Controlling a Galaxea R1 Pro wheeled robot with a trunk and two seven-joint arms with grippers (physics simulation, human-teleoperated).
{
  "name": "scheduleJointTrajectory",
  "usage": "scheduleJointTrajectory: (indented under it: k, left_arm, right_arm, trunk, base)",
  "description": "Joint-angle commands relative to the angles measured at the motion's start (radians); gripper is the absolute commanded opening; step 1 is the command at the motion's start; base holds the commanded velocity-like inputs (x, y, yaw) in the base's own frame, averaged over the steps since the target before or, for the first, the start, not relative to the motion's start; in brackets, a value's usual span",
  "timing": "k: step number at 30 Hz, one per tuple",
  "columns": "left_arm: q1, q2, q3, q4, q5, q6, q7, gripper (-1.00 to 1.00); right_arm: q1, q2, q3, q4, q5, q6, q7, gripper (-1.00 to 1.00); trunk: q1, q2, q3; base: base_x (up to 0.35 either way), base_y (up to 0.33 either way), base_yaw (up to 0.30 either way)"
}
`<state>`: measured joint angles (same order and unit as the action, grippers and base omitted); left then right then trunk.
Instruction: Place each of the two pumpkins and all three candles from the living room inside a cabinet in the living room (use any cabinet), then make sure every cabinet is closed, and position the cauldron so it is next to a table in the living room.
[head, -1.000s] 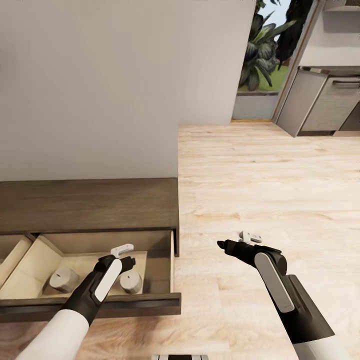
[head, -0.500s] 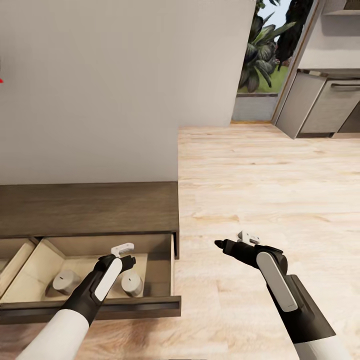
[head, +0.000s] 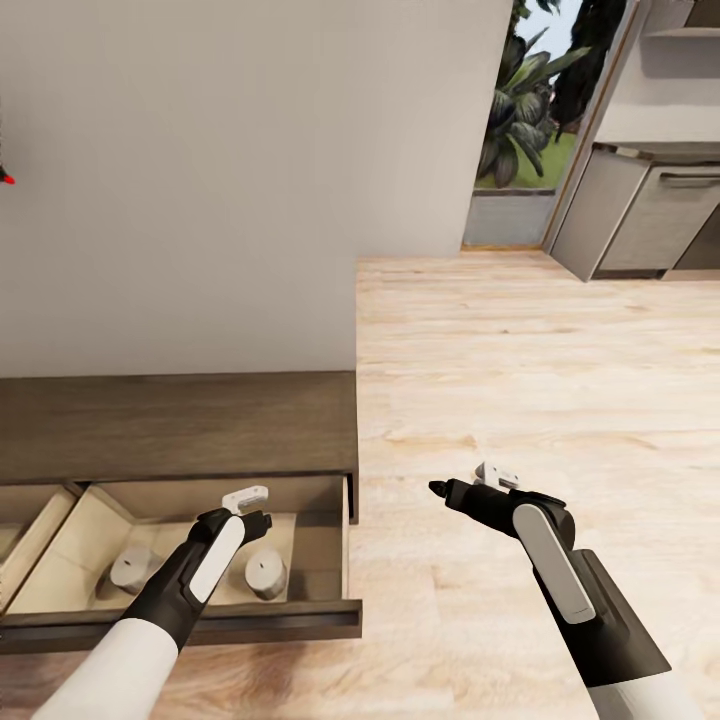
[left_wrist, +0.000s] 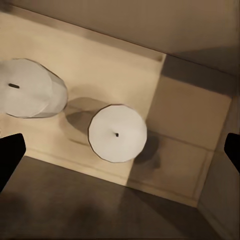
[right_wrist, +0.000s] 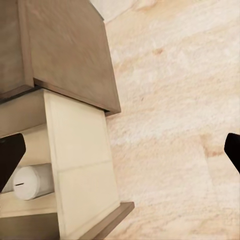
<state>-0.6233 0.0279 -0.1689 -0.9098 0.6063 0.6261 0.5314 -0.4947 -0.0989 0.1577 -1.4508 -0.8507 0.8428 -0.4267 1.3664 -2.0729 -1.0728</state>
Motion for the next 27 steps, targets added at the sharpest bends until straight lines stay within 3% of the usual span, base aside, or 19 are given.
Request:
scheduleJointTrajectory:
  k: [1, 10, 27]
  left_arm:
    - [0.0, 0.001, -0.004, -0.001, 0.01, 0.001, 0.01, 1.0]
    - [0.0, 0.001, -0.005, -0.002, 0.01, 0.001, 0.01, 1.0]
    - [-0.001, 0.001, -0.007, -0.002, 0.01, 0.001, 0.01, 1.0]
  right_arm:
    - [-0.001, -0.001, 0.002, -0.001, -0.01, 0.001, -0.01, 1.0]
    - [-0.001, -0.002, 0.002, 0.0, -0.011, 0.001, -0.009, 1.0]
    - [-0.001, -0.002, 0.002, -0.002, -0.011, 0.001, -0.009, 1.0]
  trunk:
    - [-0.004, 0.007, 0.002]
    - [-0.039, 0.07, 0.031]
    - [-0.104, 0.189, 0.084]
  base:
    - [0.0, 0.0, 0.0]
    - [-0.068, 0.0, 0.0]
    - [-0.292, 0.0, 0.0]
